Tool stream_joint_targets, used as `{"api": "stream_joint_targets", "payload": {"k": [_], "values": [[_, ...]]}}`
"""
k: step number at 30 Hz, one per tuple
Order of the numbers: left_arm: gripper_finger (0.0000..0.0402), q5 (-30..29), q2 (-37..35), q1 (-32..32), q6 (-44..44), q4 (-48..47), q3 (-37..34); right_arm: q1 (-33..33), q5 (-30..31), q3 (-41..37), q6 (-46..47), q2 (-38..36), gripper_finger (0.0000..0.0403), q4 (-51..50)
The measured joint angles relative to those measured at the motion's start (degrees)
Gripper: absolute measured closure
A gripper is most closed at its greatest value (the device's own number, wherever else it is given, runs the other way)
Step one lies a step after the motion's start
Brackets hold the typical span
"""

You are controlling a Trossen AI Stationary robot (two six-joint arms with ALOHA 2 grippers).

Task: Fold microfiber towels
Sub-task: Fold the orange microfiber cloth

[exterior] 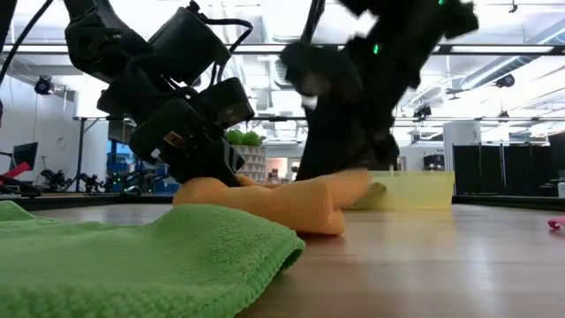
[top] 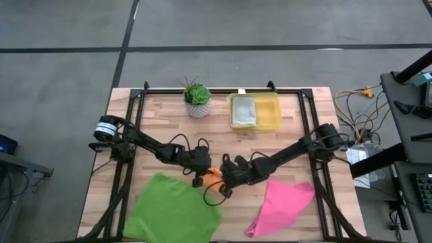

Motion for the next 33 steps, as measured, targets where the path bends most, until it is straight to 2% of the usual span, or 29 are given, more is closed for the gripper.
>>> {"api": "stream_joint_targets", "payload": {"k": [7, 13, 19, 23, 28, 33], "values": [[0.0401, -2.26, -2.69, 0.00, 1.88, -1.50, -0.22, -1.01, 0.12, 0.26, -0.10, 2.62, 0.0394, 2.54], [0.0401, -8.34, -7.57, -0.01, 4.99, -11.22, -0.22, -2.10, 0.30, -0.17, -0.84, 2.72, 0.0394, 3.65], [0.0393, -10.31, -10.43, 0.00, 6.81, -14.95, -0.24, -2.73, 3.07, -0.28, -3.87, 1.05, 0.0394, 5.98], [0.0354, -12.40, -11.01, 0.02, 10.75, -14.61, -0.30, -2.68, 3.20, -0.27, -6.00, 0.28, 0.0394, 7.14], [0.0282, -16.26, -11.81, 0.41, 12.63, -16.51, -0.33, -2.58, 3.08, -0.39, -6.81, 0.28, 0.0392, 8.45], [0.0208, -17.46, -13.55, 0.75, 13.91, -18.07, -0.33, -2.07, 3.01, -1.34, -10.21, 0.25, 0.0360, 16.33]]}}
